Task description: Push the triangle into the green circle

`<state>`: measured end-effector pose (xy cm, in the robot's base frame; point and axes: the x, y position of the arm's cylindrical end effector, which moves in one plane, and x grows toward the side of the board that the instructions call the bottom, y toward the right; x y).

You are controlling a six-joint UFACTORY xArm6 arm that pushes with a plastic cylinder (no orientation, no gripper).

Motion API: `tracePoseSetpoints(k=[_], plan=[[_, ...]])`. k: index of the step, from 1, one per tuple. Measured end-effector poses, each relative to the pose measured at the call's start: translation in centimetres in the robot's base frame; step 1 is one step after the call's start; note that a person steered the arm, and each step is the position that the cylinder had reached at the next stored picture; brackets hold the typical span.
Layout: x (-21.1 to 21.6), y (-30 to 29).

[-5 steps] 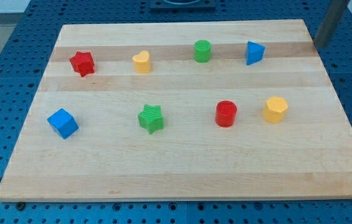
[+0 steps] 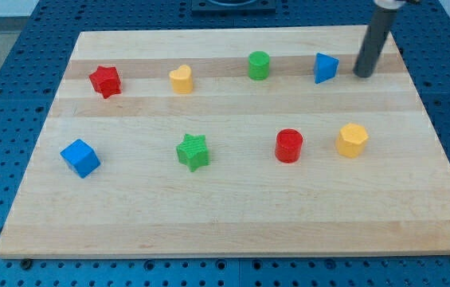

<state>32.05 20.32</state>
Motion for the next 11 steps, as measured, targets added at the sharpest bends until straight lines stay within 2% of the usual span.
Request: tracePoseSetpoints(k=[2, 3, 4, 7, 8, 9, 11], plan=[[-2.1, -6.4], [-1.8, -7.2], [-0.5, -5.1], [0.0, -9.5], [1.8, -8.8], [6.5, -9.5], [3.1, -21.8]])
